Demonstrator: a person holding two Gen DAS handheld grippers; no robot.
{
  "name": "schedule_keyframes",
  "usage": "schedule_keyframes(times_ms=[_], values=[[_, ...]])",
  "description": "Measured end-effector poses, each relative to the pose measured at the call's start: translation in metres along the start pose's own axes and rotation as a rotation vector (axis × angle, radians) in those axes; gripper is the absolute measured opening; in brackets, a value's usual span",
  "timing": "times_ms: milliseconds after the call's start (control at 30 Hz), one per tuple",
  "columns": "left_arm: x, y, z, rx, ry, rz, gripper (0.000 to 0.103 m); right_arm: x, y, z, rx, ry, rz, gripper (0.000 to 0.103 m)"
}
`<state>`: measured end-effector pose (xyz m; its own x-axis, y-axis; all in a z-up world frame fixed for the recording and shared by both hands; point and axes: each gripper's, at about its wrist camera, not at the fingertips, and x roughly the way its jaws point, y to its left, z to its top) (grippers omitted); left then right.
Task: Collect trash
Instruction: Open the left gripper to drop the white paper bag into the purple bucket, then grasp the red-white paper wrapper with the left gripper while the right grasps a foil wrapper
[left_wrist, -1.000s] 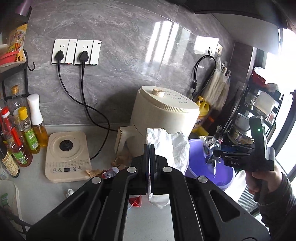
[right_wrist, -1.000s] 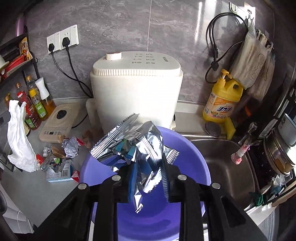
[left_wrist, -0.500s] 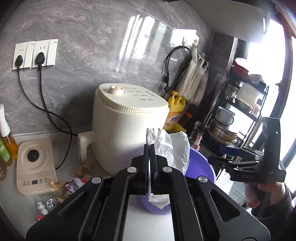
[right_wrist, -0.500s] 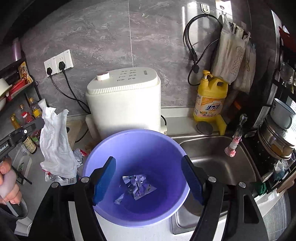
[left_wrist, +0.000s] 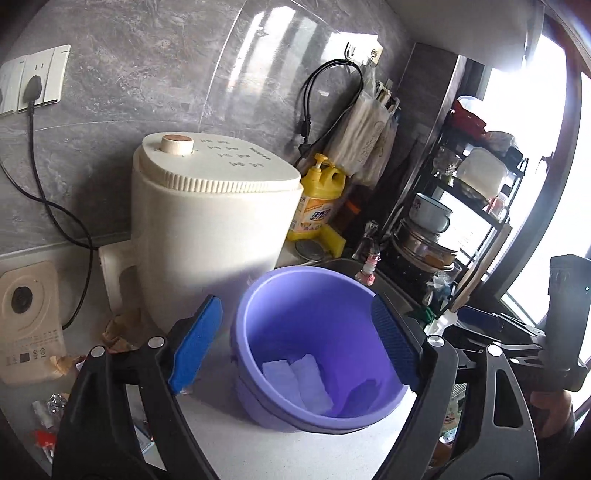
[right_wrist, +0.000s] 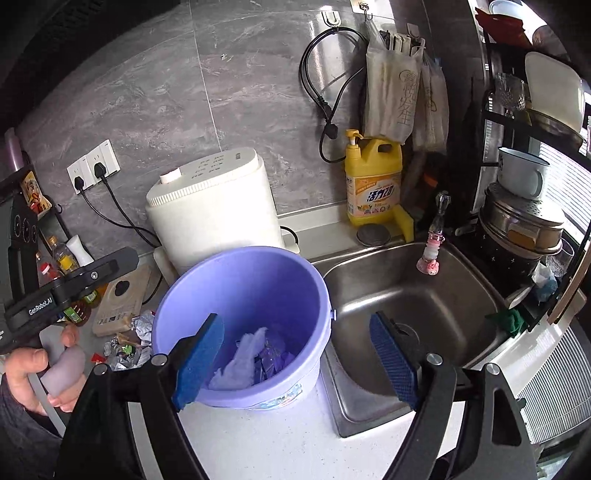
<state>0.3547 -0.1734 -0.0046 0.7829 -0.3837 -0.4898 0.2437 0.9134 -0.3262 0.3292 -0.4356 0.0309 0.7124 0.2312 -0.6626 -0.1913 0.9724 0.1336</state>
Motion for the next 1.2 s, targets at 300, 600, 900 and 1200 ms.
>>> schedule_keyframes(times_ms=[300, 600, 900, 1200], values=[[-0.056, 0.051, -0.019, -0.092, -0.051, 0.182, 0.093, 0.018, 0.057, 0.001, -0.106, -0.020, 0.155, 0.092], [-0.116, 0.098, -0.050, -0.194, -0.104, 0.342, 0.093, 0.031, 0.119, -0.001, -0.222, -0.017, 0.309, 0.090], [-0.155, 0.133, -0.084, -0.294, -0.090, 0.452, 0.082, 0.032, 0.183, -0.006, -0.348, 0.025, 0.474, 0.079], [-0.149, 0.161, -0.123, -0.359, 0.034, 0.473, 0.066, 0.058, 0.234, -0.043, -0.412, 0.197, 0.520, 0.069]])
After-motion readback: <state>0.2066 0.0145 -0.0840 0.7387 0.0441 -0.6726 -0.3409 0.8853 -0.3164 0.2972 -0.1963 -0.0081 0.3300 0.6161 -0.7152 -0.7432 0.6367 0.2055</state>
